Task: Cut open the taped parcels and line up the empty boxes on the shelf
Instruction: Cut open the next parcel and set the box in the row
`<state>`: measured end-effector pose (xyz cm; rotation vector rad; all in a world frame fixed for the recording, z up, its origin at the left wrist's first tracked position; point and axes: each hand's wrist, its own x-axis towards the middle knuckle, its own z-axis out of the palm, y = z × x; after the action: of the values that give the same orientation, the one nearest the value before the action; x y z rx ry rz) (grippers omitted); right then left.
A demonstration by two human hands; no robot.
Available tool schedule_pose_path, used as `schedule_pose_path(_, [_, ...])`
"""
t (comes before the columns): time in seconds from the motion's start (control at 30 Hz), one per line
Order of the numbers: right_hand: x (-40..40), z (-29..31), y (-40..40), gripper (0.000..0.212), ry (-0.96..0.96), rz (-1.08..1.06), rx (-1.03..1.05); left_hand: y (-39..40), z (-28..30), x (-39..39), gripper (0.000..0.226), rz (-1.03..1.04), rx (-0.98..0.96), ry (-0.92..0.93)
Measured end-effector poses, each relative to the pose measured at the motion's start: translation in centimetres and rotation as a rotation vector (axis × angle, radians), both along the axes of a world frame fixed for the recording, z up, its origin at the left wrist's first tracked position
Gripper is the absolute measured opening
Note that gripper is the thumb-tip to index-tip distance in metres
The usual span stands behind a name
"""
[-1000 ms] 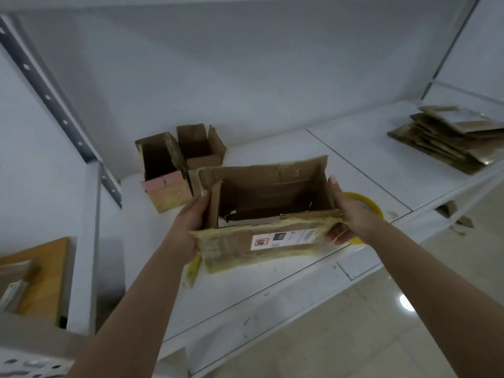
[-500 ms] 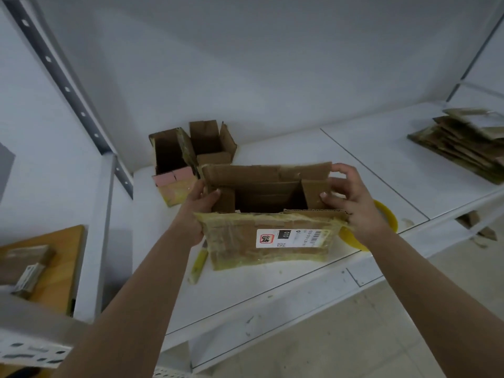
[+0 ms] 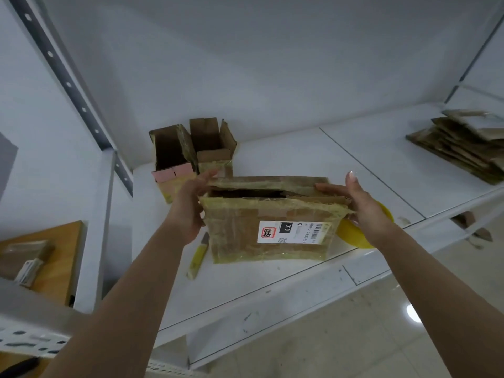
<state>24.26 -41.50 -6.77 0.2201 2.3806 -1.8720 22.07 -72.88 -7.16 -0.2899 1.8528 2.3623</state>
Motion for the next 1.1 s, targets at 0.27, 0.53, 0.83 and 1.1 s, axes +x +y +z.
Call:
schedule_pose_path(0.27, [0.5,0.8,0.8,0.087,0.013,0.187,0.092,0.4,-0.1,2.8,0.061,0.006,-0.466,0.288])
schedule_pose_path(0.53, [-1.0,0.3,-1.4,0.012,0.184,-0.042,0.148,2.0,2.0,0.3,0.012,0.117,-1.199,0.320])
schedule_pose_path(0.83, [-2.3,0.0,0.9,0.031,0.160,0.040,0.212,7.1,0.8,-0.2,0.068,-0.427,-1.757,0.298])
schedule_pose_path(1.1, [-3.0,-1.4,1.3,0.034,0.260,-0.065,0.427,7.1,0.8,-0.5,0.067,-0.454,-1.796,0.309])
